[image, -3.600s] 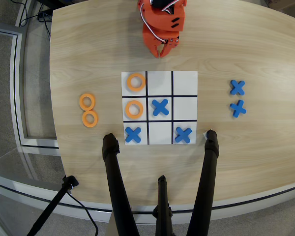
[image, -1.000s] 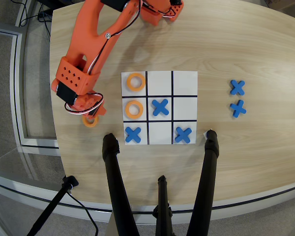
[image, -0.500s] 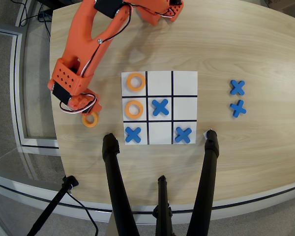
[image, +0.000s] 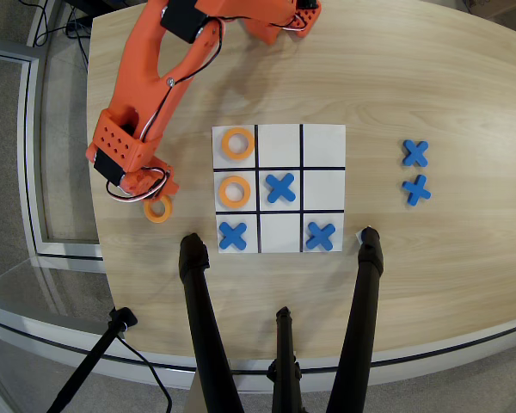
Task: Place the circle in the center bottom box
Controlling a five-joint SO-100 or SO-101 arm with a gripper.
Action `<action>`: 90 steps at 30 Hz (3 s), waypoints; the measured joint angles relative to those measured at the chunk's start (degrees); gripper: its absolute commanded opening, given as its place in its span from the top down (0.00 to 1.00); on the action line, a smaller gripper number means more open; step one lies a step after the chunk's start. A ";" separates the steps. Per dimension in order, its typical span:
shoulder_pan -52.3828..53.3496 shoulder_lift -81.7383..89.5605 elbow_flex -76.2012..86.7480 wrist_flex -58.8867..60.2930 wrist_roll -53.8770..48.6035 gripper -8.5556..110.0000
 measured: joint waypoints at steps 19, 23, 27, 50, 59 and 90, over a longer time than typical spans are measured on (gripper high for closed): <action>0.09 -2.99 -2.72 2.02 0.00 0.76; 0.09 -2.99 -3.25 5.36 0.00 0.76; 0.62 -2.90 -3.78 9.05 -0.97 0.76; 1.76 -4.22 -5.36 18.02 -4.57 0.93; 1.93 -2.72 -4.39 17.93 -4.75 0.93; -42.98 70.31 53.88 18.02 12.83 0.93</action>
